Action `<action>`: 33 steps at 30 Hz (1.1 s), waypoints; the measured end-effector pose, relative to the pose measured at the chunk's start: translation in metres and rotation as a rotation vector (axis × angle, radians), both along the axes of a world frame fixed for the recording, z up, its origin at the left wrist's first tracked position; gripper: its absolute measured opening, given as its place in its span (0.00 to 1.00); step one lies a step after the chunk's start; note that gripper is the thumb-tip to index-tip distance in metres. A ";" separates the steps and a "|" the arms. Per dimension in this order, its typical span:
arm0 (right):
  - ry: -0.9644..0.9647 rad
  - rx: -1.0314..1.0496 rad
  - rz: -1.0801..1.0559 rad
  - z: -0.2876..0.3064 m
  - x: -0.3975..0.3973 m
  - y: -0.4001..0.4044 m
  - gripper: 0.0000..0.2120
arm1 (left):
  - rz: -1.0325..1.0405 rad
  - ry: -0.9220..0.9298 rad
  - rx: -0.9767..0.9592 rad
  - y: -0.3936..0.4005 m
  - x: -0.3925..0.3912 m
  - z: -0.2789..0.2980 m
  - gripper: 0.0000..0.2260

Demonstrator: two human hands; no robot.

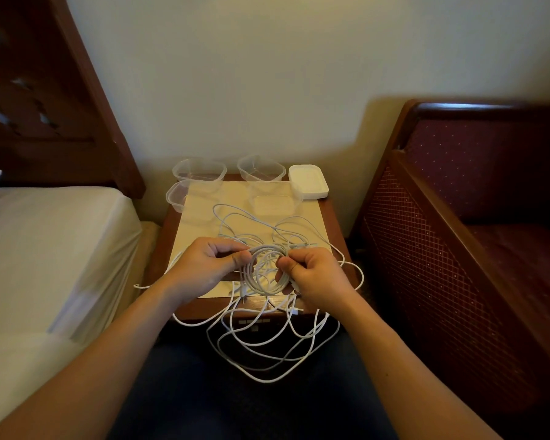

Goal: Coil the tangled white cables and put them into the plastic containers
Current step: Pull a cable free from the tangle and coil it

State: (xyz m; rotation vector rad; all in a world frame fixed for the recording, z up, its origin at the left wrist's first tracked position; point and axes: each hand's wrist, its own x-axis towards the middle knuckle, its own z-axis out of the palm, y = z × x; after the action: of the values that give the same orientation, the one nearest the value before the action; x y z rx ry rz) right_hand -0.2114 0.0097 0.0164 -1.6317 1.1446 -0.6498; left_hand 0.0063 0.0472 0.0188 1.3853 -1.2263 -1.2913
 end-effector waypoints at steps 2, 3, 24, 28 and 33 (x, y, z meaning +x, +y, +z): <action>0.023 -0.008 0.002 -0.002 -0.001 0.000 0.15 | -0.048 -0.054 -0.009 0.000 0.004 -0.001 0.10; 0.044 -0.018 0.010 -0.002 -0.002 0.001 0.15 | -0.068 -0.098 -0.022 0.000 0.007 -0.002 0.10; 0.101 -0.039 -0.001 -0.006 0.003 0.010 0.14 | 0.296 0.418 0.162 0.007 -0.034 -0.018 0.07; 0.118 -0.040 -0.019 -0.008 0.004 0.009 0.14 | 0.194 0.373 0.271 0.008 -0.028 -0.018 0.09; 0.174 -0.082 -0.033 -0.004 0.008 0.010 0.14 | 0.148 0.478 0.315 0.013 -0.027 -0.019 0.18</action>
State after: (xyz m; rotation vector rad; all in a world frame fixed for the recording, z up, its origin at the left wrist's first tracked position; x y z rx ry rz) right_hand -0.2038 0.0201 0.0123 -1.7699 1.2871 -0.5918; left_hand -0.0209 0.0607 0.0003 1.2493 -0.6066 -1.6379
